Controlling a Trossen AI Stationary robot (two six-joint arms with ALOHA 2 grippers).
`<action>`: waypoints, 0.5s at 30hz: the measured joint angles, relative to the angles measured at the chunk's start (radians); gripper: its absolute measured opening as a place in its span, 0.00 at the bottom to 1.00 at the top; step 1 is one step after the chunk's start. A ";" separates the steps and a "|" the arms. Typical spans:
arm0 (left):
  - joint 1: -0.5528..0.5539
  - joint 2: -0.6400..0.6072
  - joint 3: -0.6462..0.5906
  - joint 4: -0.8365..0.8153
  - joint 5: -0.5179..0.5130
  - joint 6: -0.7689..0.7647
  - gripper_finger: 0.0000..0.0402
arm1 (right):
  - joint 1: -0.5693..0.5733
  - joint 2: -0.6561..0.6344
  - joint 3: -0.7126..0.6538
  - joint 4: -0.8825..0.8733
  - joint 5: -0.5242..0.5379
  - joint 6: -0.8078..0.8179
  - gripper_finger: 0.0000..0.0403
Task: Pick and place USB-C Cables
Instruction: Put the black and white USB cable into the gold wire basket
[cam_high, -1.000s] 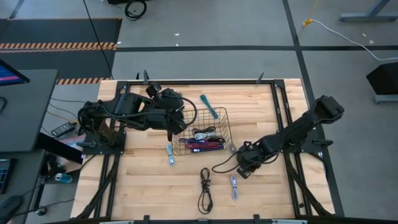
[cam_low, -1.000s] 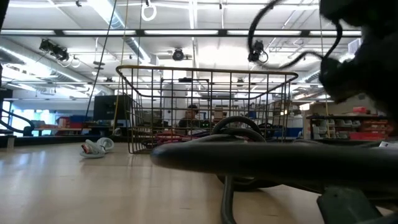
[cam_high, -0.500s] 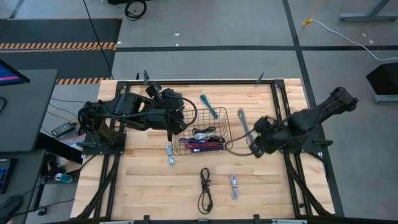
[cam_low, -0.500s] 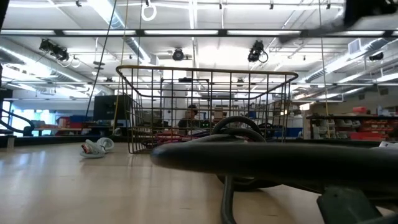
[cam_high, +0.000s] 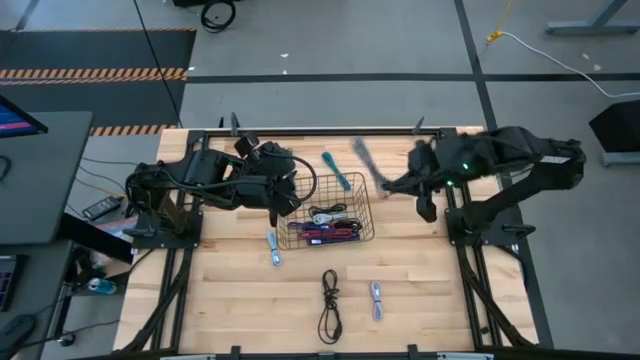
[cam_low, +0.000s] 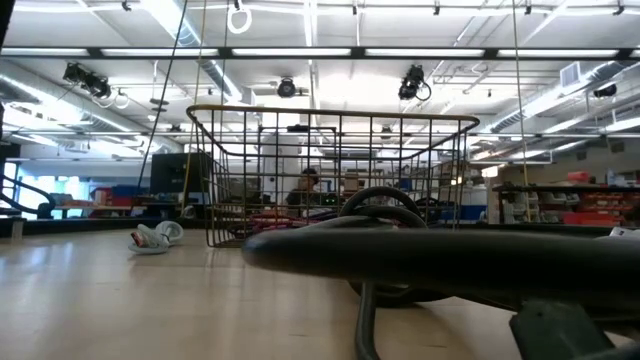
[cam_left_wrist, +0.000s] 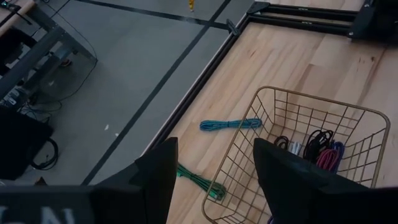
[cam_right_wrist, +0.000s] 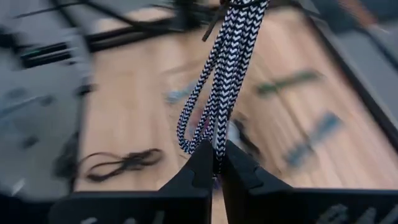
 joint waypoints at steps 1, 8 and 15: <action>0.000 0.000 0.000 0.000 0.000 0.000 0.54 | -0.026 0.008 0.000 0.033 -0.073 -0.060 0.04; 0.000 0.000 0.000 0.000 0.032 -0.020 0.54 | -0.156 0.121 0.000 0.086 -0.557 -0.341 0.04; -0.004 0.000 0.000 0.001 0.047 -0.029 0.54 | -0.190 0.273 0.000 0.089 -0.997 -0.526 0.04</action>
